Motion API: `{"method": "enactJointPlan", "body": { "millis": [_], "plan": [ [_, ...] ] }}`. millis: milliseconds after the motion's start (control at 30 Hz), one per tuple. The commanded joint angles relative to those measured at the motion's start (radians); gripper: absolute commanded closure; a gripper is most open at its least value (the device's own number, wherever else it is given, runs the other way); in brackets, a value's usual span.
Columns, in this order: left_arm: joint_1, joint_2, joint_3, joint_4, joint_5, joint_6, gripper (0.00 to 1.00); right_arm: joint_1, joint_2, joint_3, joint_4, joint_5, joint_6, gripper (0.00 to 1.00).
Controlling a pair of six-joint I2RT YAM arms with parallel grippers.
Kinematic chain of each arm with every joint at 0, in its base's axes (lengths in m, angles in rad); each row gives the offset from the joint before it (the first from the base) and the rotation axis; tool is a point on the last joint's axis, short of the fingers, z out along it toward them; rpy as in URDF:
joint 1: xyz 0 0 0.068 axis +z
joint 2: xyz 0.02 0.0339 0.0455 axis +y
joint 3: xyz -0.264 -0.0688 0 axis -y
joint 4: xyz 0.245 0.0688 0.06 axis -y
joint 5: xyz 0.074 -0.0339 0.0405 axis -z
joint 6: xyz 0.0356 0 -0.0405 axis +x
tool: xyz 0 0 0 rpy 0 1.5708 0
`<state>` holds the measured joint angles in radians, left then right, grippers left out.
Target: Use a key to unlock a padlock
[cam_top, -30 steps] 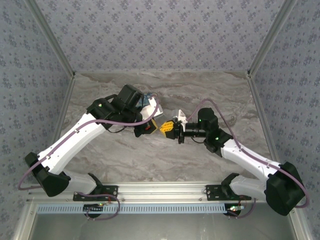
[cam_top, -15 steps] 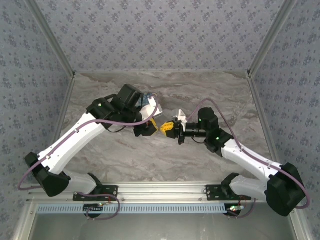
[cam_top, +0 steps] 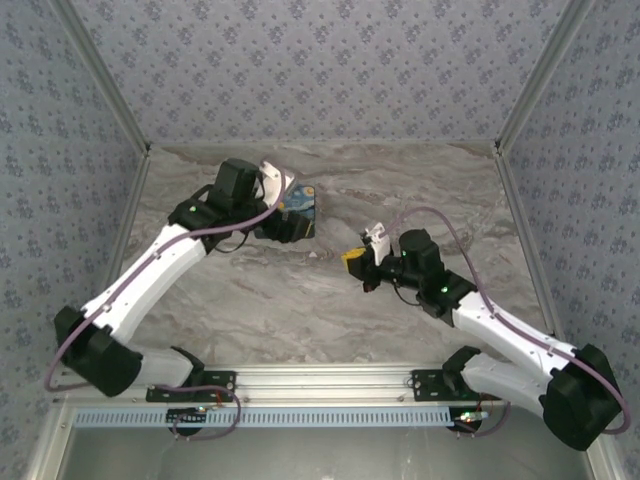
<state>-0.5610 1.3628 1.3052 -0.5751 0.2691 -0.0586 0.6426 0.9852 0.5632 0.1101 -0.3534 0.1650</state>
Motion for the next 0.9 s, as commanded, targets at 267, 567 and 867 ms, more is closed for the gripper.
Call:
{"method": "enactJointPlan", "body": {
  "millis": [267, 567, 867],
  "plan": [
    [0.027, 0.437, 0.192, 0.132, -0.074, -0.265, 0.23, 0.006, -0.238, -0.114, -0.240, 0.333, 0.308, 1.00],
    [0.028, 0.612, 0.308, 0.166, -0.059, -0.250, 0.23, 0.012, -0.348, -0.165, -0.332, 0.368, 0.374, 1.00],
    [0.020, 0.678, 0.326, 0.119, -0.038, -0.236, 0.25, 0.016, -0.353, -0.148, -0.389, 0.419, 0.385, 1.00]
  ]
}}
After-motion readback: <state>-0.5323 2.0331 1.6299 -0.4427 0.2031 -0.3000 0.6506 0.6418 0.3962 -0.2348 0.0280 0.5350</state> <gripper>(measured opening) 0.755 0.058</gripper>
